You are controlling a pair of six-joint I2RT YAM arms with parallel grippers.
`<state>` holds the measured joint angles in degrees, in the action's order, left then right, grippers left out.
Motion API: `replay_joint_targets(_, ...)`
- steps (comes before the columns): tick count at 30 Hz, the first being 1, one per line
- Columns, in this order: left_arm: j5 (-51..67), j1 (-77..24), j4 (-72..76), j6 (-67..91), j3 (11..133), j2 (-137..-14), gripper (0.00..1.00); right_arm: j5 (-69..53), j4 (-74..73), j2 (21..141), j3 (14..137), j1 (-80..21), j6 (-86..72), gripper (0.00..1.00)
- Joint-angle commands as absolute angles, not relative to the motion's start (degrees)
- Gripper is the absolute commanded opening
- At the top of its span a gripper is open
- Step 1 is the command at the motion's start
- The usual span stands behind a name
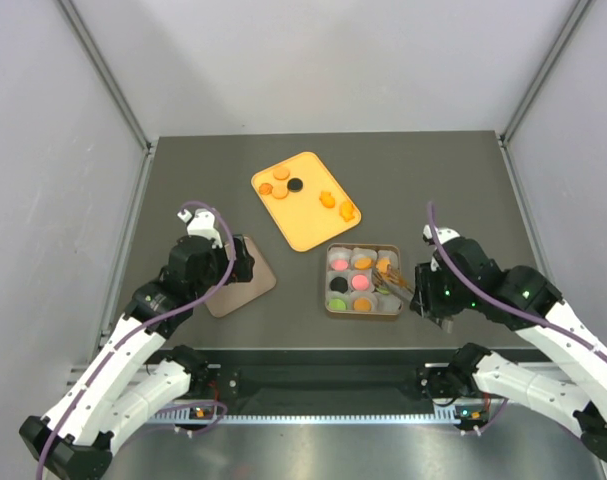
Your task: Pack the cookies
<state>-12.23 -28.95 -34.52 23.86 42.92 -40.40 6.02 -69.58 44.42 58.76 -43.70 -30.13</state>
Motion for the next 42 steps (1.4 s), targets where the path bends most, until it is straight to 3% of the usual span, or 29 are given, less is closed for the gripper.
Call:
replay_joint_targets(1, -11.9, -29.2, -33.2, 23.4, 42.9, -40.7, 0.99, 3.1, -71.1, 42.6, 58.5, -43.7, -30.8, 0.38)
replay_joint_targets(42, -12.0, -29.2, -33.3, 23.4, 42.9, -41.1, 0.99, 3.1, -76.5, 43.4, 60.1, -43.7, -28.0, 0.43)
